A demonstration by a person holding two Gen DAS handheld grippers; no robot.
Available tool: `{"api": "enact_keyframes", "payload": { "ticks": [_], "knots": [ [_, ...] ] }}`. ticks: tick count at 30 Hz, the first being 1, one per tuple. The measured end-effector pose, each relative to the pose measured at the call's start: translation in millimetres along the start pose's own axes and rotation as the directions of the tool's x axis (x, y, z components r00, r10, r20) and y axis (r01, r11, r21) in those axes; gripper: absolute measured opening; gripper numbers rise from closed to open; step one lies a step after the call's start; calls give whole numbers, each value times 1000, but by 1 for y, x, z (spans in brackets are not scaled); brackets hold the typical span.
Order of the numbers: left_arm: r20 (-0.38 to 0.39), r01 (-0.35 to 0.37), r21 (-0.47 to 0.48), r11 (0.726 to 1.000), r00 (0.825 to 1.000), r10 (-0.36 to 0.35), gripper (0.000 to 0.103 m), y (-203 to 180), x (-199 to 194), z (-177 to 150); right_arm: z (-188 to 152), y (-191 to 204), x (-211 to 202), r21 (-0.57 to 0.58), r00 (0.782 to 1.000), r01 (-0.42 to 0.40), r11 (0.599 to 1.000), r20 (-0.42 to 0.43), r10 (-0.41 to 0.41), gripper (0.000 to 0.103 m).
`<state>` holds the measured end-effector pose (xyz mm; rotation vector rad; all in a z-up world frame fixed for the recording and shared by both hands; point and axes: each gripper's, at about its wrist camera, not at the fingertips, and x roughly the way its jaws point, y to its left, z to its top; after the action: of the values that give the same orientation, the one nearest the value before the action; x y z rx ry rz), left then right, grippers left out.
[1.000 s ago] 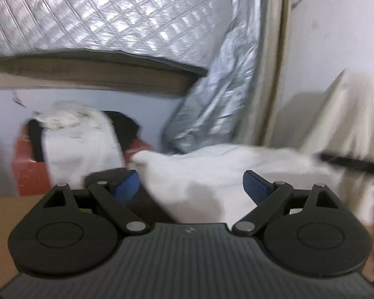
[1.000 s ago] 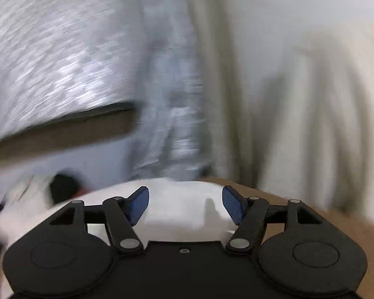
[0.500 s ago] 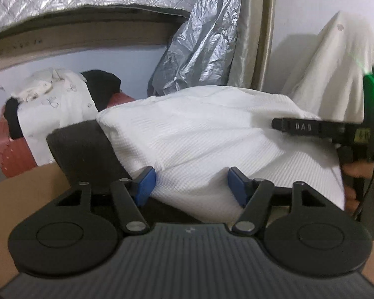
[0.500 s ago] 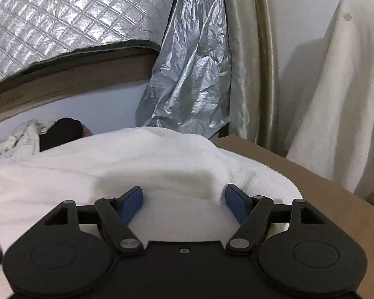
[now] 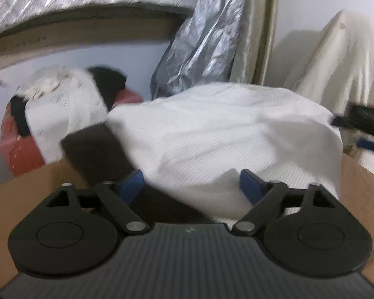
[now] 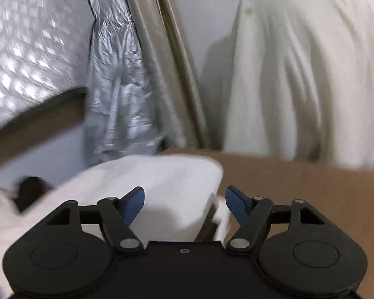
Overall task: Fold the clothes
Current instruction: 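Open both grippers and withdraw them from the stacked garment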
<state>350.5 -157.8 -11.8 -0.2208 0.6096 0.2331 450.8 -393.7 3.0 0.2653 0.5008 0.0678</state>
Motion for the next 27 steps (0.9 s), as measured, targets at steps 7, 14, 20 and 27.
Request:
{"api": "enact_keyframes", "payload": {
  "ticks": [7, 14, 20, 27],
  "knots": [
    [-53, -14, 10, 1000, 998, 15, 95, -3, -33, 9, -51, 11, -96, -80, 993, -114, 990, -43, 111, 76],
    [-100, 58, -43, 997, 993, -62, 96, -10, -66, 16, -53, 18, -166, -159, 996, -88, 983, -33, 84, 80],
    [42, -70, 214, 974, 997, 62, 96, -39, -130, -11, -63, -5, -232, -84, 999, -49, 995, -8, 48, 80],
    [169, -78, 247, 966, 985, 37, 103, -70, -209, -49, -86, -30, -296, -32, 1000, -4, 999, 3, 4, 80]
  ]
}}
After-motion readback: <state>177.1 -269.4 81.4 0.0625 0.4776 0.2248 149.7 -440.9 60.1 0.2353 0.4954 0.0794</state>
